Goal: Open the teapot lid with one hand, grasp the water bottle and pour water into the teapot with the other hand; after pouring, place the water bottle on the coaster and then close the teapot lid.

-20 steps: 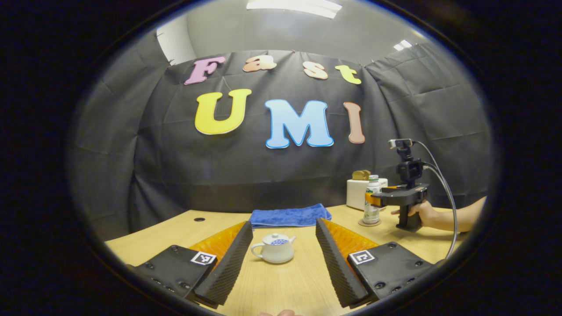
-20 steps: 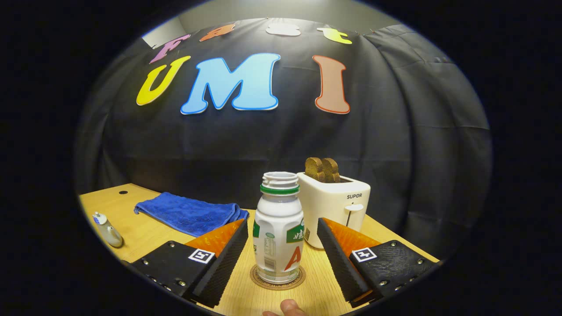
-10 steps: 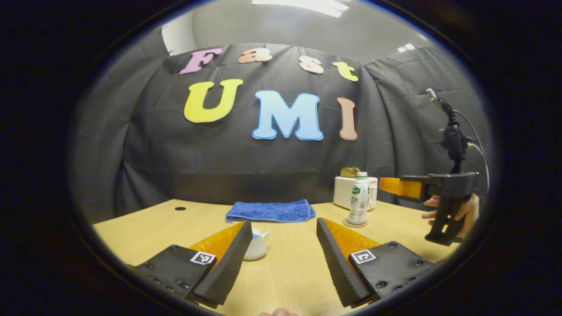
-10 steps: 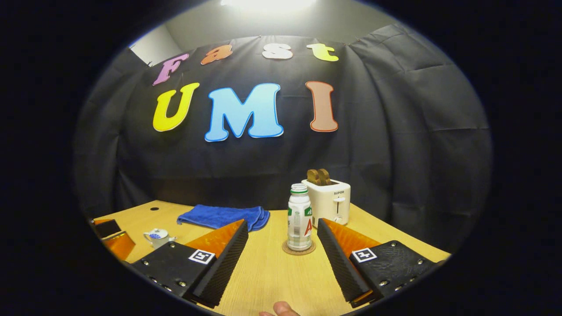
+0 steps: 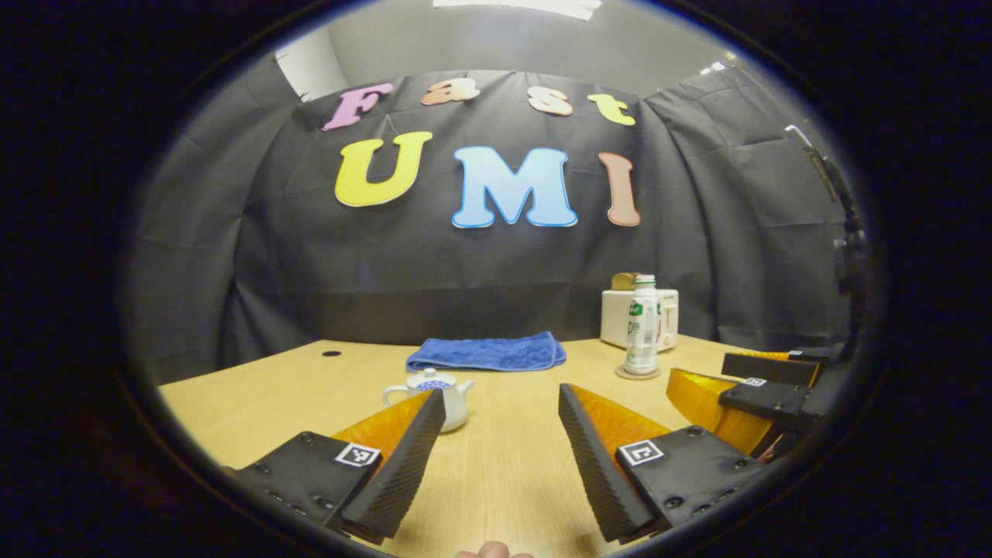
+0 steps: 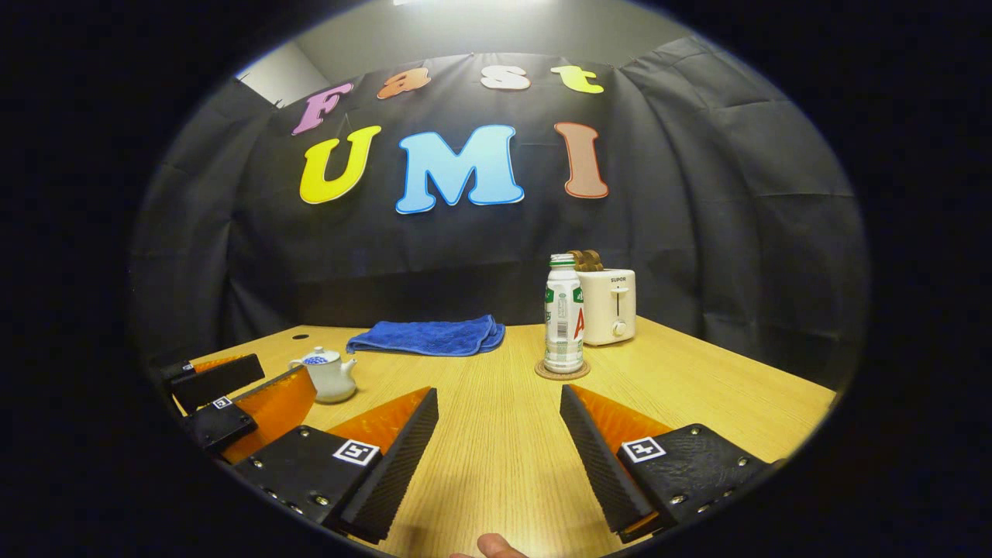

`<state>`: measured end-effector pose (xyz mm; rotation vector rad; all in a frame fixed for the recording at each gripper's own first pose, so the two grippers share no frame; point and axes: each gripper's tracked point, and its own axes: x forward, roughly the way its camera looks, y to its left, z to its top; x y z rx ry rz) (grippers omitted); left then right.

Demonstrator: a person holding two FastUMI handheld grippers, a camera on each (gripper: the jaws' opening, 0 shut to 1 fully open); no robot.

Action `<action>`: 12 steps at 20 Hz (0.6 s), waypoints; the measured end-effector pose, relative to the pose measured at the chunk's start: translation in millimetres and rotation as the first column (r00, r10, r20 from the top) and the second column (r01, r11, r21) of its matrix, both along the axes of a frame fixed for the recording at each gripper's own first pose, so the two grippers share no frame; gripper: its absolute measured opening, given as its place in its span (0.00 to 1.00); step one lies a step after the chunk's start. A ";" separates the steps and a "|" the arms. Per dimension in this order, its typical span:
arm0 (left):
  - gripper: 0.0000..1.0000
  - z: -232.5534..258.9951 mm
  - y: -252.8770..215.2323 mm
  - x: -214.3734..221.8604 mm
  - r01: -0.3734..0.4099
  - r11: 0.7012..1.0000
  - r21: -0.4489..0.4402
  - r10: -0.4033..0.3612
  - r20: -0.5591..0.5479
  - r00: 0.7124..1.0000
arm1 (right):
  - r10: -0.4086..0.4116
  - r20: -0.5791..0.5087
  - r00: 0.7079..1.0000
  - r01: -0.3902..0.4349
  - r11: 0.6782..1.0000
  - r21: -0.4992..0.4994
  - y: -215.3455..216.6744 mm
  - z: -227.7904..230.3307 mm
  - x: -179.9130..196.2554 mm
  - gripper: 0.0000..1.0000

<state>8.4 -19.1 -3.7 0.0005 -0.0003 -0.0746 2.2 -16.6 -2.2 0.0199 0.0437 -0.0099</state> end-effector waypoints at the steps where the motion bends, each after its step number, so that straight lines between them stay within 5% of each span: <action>1: 0.99 0.3 2.2 -0.3 -0.015 1.000 -0.002 0.015 0.004 1.000 | -0.008 0.022 1.000 0.008 1.000 -0.010 1.7 2.4 -1.2 0.98; 12: 0.99 0.7 5.0 -6.3 -0.064 0.998 -0.001 0.064 -0.002 0.998 | 0.004 0.033 0.999 -0.003 1.000 -0.024 10.4 1.5 -7.2 0.95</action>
